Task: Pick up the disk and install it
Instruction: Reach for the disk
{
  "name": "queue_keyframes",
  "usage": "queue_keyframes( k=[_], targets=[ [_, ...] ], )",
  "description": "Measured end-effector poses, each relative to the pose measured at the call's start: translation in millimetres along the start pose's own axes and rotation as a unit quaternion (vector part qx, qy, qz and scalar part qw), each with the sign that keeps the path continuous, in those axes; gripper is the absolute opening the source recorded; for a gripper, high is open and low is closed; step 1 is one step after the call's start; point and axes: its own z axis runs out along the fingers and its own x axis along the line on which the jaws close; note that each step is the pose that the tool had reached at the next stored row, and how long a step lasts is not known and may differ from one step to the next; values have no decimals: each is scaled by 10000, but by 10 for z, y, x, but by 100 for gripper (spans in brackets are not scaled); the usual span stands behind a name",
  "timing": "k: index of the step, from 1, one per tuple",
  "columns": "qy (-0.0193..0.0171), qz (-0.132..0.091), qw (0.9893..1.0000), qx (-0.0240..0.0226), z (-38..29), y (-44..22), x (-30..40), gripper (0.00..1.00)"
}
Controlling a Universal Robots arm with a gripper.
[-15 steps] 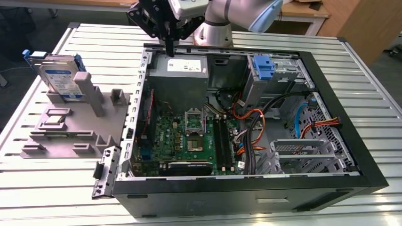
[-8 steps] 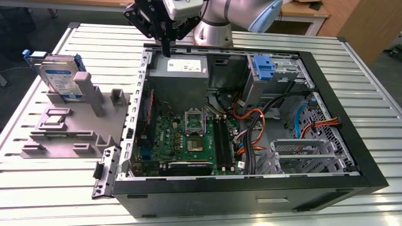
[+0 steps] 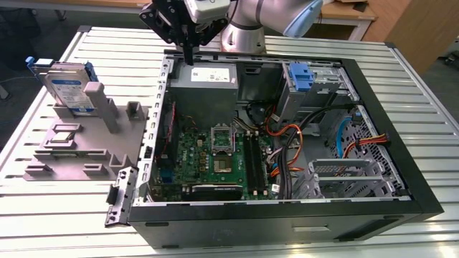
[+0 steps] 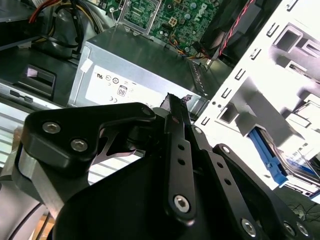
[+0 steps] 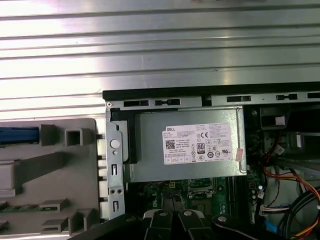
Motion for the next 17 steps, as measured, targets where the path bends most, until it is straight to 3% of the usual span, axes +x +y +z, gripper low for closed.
queue_keyframes(
  k=[17],
  targets=[
    [0, 0, 10000, 0, 0, -3, 46, 10]
  ],
)
